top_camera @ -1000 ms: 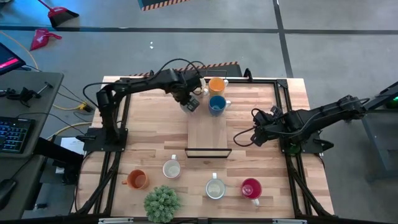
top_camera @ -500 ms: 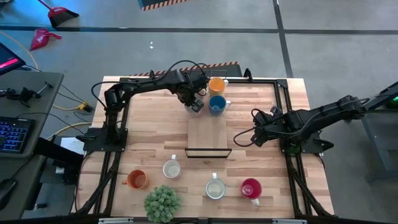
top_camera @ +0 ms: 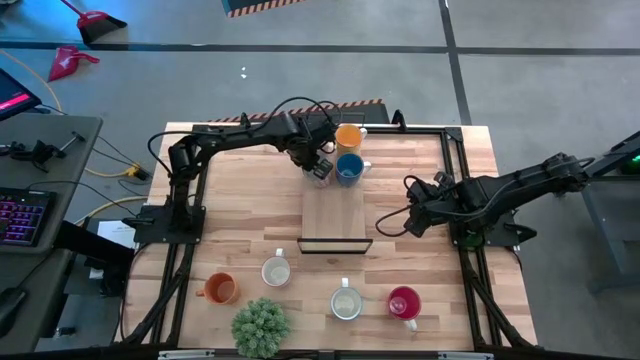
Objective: Place coffee mugs
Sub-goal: Put the brown cup on the shelf aligned with the other blue cup
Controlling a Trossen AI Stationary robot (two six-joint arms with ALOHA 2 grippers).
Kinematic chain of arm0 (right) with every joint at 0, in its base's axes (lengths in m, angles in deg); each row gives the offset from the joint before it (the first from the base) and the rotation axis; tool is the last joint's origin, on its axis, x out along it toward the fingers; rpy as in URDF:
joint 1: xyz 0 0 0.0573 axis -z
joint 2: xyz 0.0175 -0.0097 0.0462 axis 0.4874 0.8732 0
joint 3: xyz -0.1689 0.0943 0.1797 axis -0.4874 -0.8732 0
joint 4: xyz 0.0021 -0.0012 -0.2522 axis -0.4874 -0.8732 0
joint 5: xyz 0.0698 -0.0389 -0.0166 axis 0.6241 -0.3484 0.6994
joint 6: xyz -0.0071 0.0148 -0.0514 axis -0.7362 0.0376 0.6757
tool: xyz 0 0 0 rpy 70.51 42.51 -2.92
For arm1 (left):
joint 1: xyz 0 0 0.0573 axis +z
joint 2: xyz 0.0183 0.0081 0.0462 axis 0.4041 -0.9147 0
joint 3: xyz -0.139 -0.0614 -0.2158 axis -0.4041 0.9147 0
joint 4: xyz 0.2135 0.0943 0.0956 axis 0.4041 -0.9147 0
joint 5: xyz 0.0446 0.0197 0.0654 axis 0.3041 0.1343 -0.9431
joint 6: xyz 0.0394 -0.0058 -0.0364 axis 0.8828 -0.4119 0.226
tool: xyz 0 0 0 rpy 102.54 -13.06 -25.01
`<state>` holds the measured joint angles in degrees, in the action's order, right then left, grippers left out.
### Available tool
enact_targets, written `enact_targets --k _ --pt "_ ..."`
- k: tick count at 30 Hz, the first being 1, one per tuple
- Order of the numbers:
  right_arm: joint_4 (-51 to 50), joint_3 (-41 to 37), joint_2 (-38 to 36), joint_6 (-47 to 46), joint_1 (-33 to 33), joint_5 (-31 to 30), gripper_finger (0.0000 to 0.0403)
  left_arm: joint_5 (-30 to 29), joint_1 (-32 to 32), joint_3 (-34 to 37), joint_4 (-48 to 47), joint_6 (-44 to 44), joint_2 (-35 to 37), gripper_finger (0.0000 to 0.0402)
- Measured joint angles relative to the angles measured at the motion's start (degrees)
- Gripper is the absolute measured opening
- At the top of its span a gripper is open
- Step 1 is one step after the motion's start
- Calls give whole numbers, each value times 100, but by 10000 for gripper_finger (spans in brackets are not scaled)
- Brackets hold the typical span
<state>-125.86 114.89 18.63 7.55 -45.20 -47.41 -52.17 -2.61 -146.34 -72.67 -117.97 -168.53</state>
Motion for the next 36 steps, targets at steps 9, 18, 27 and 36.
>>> enact_targets --k 9,18,27,36 --pt "0 0 0 0 -2 2 142 -67 -67 0 -12 6 0 8" --pt "0 0 0 0 0 7 142 -176 -77 0 -66 17 0 8" --pt "1 0 0 2 0 7 142 -223 -77 0 -138 106 0 8" --pt "0 0 0 27 0 7 142 -169 -177 0 -153 102 0 8"
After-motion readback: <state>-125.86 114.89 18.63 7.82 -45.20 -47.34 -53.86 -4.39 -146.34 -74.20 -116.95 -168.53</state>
